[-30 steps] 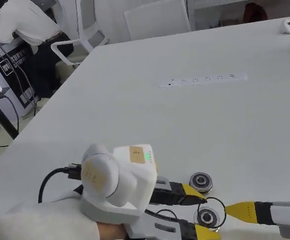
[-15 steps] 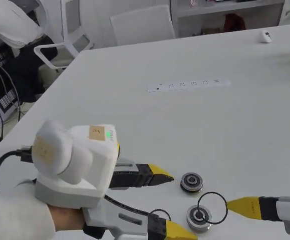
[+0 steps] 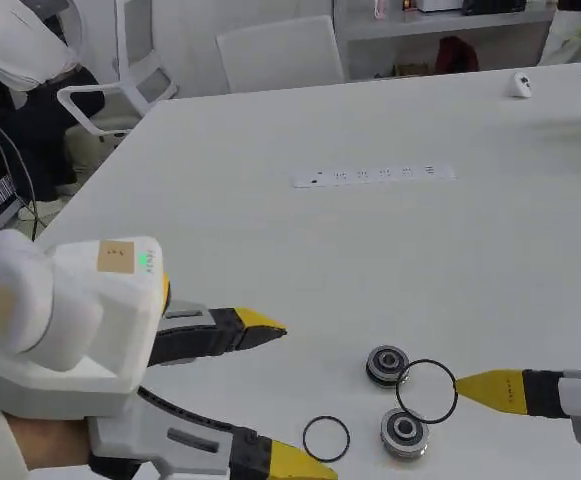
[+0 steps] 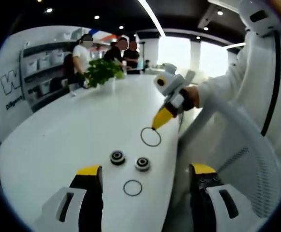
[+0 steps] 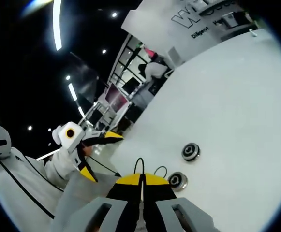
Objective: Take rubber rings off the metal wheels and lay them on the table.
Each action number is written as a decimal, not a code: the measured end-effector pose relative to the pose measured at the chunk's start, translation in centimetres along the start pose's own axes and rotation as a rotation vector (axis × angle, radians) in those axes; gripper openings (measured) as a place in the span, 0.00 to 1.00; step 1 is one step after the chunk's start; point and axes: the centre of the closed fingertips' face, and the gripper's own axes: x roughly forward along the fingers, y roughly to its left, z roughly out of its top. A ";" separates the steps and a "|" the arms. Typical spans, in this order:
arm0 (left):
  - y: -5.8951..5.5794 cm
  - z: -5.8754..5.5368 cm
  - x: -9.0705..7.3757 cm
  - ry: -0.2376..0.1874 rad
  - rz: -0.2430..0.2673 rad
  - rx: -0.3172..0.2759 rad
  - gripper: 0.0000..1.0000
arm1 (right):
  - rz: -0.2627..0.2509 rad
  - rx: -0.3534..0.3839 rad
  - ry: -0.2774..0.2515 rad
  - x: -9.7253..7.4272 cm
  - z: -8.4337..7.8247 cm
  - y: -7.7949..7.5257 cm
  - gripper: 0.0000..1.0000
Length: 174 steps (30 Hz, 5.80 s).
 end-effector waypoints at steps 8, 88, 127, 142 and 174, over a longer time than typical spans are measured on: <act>1.3 -0.3 -2.9 -0.031 0.072 -0.024 0.77 | -0.002 -0.033 0.001 0.1 0.7 1.5 0.00; 4.2 -7.8 -10.7 -0.128 0.285 -0.211 1.00 | 0.056 -0.131 0.330 13.1 -2.9 3.2 0.00; 3.7 -8.1 -9.5 -0.103 0.238 -0.221 0.97 | -0.103 -0.036 0.386 11.5 -4.9 -3.5 0.00; 3.7 -8.5 -9.4 -0.084 0.243 -0.229 0.97 | -0.144 -0.019 0.393 10.7 -4.9 -4.5 0.00; 4.1 -9.0 -9.5 -0.078 0.248 -0.233 0.93 | -0.191 -0.073 0.426 10.9 -5.5 -5.2 0.00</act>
